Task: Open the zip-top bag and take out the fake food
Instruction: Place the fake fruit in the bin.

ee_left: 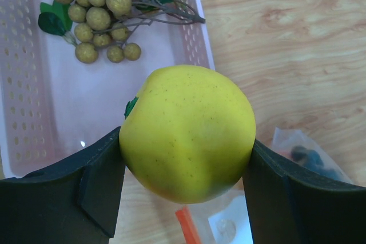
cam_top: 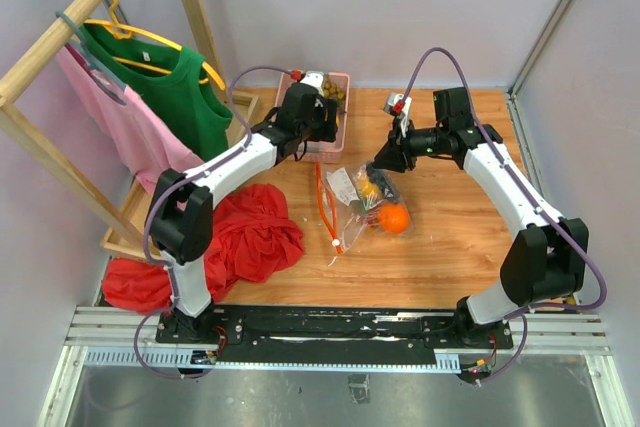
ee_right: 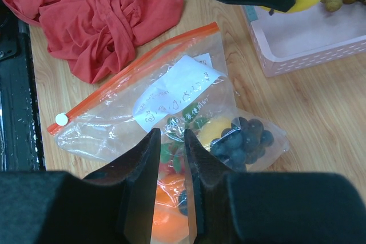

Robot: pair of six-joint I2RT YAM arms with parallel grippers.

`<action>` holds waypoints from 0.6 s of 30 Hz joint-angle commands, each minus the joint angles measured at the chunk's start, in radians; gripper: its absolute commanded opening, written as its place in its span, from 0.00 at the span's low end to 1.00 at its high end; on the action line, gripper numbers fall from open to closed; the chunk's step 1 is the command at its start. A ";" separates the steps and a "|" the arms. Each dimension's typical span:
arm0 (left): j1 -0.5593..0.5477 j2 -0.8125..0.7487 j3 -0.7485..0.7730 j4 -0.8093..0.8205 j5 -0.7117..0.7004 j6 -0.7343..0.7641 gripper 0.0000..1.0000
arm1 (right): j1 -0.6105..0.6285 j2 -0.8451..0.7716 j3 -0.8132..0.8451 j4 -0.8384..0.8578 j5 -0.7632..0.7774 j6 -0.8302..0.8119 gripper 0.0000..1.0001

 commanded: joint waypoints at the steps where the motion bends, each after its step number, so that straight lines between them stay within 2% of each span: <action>1: 0.005 0.082 0.105 -0.041 -0.092 0.012 0.02 | -0.014 -0.015 -0.015 0.015 0.004 0.012 0.24; 10: 0.005 0.247 0.284 -0.138 -0.192 0.009 0.03 | -0.016 -0.018 -0.027 0.016 0.004 0.010 0.25; 12: 0.006 0.289 0.335 -0.169 -0.202 0.005 0.06 | -0.017 -0.019 -0.029 0.015 0.001 0.010 0.25; 15: 0.006 0.352 0.415 -0.216 -0.206 -0.006 0.20 | -0.017 -0.021 -0.031 0.015 0.002 0.010 0.25; 18: 0.006 0.396 0.469 -0.254 -0.207 -0.023 0.52 | -0.020 -0.024 -0.034 0.015 0.003 0.010 0.25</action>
